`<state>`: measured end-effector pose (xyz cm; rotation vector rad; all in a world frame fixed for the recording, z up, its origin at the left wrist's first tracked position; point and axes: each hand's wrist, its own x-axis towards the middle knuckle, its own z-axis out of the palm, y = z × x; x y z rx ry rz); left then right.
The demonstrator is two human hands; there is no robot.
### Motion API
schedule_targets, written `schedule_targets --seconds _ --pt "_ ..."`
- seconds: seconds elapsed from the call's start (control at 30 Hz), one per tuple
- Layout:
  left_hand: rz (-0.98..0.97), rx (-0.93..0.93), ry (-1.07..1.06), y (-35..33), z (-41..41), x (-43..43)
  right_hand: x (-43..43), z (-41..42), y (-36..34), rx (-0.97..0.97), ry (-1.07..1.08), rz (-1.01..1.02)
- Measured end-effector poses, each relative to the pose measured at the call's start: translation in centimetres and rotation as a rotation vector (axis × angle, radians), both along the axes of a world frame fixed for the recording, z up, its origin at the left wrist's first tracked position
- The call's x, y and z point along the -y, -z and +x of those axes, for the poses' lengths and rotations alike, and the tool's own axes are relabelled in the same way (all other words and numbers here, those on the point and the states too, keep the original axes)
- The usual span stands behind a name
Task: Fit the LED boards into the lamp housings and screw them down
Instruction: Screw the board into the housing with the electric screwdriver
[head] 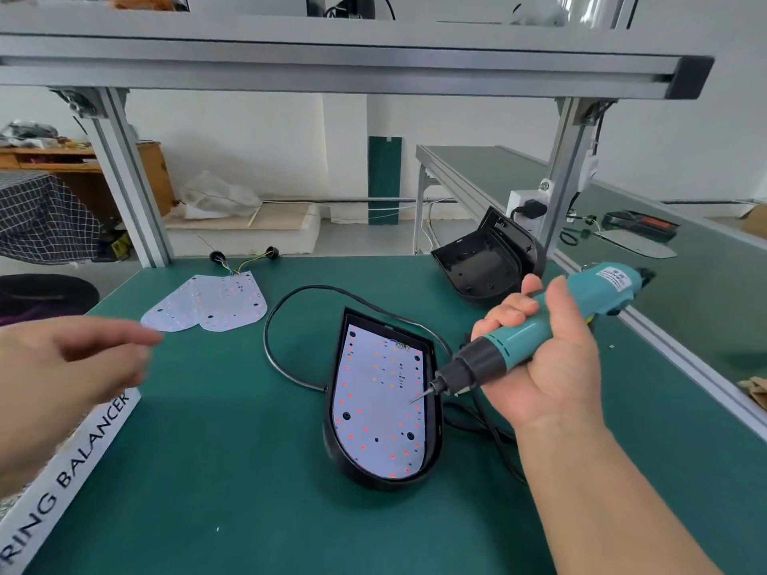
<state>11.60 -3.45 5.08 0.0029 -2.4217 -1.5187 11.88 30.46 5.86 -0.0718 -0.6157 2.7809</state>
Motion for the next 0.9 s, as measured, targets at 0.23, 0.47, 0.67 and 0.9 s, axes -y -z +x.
schedule_targets --seconds 0.23,0.47,0.67,0.9 --pt "0.127 0.043 0.361 -2.1 2.4 -13.9 -0.6 0.2 0.4 -0.025 0.092 -0.045" --pt "0.121 0.097 0.306 -0.2 3.2 -16.9 -0.7 0.2 0.3 -0.014 0.171 -0.081" --pt "0.141 0.073 0.251 0.2 3.3 -17.5 -0.1 0.4 0.2 -0.021 0.175 -0.102" --pt "0.371 0.084 0.226 0.3 4.2 -18.3 0.6 0.7 -0.1 -0.014 0.206 -0.109"
